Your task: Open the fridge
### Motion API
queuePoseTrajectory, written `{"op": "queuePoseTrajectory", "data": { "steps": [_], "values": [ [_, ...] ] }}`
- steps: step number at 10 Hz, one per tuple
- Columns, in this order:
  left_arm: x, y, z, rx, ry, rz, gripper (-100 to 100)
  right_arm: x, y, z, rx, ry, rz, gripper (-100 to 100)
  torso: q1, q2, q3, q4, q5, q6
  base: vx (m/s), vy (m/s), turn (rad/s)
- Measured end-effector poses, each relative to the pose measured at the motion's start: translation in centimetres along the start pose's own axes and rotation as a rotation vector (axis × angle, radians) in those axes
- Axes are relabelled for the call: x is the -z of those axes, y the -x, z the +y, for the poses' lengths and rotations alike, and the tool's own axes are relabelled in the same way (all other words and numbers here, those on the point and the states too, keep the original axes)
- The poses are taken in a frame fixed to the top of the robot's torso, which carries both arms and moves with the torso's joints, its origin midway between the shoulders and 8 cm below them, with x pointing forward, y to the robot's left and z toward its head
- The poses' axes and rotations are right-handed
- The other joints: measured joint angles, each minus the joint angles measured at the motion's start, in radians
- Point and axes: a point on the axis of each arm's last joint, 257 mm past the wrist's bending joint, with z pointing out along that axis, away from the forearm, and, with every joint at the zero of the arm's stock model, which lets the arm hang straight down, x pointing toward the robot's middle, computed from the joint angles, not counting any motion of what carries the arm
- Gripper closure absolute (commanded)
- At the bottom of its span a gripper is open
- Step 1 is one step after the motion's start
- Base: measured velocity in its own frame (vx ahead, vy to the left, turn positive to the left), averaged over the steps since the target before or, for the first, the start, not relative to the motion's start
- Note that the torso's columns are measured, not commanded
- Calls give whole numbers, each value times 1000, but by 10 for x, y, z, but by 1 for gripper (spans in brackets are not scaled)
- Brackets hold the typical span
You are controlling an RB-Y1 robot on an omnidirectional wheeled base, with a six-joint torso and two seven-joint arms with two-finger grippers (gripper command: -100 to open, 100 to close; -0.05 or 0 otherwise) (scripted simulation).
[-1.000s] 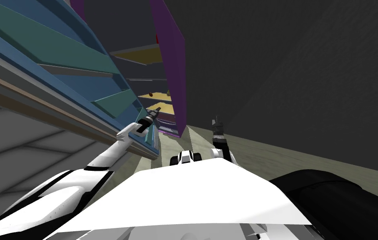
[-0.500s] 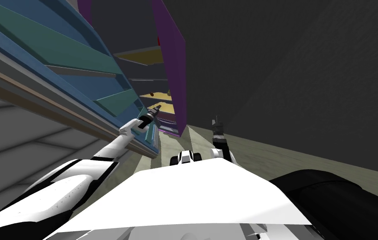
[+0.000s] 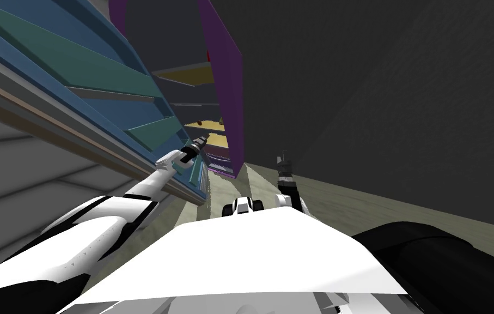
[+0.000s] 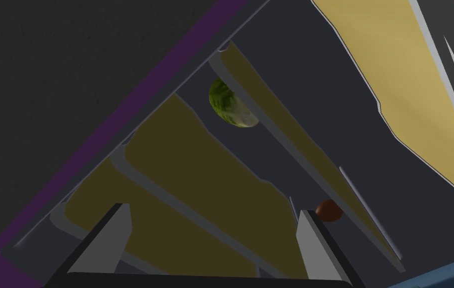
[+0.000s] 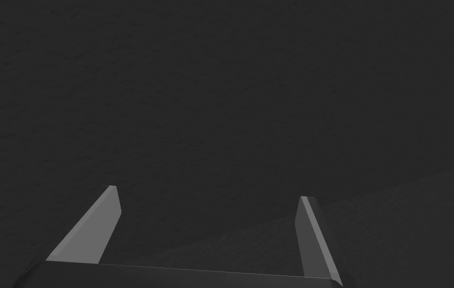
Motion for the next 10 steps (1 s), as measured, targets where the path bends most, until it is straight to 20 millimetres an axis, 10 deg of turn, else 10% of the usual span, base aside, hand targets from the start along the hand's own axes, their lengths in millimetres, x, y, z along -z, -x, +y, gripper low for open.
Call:
{"op": "queuePoseTrajectory", "data": {
  "steps": [1,2,10],
  "values": [
    [-3,8,6,-1,14,-12,-100,0,0,0,0,0,0,0,1,-3,-2,-1,1,0,-8,1,-1],
    [-3,9,7,-2,16,-13,100,0,0,0,0,0,0,0,1,-4,-2,-1,1,0,85,40,-73],
    [42,-16,25,22,49,-31,100,0,0,0,0,0,0,0,0,1,0,0,0,0,55,15,-14]
  ]
}}
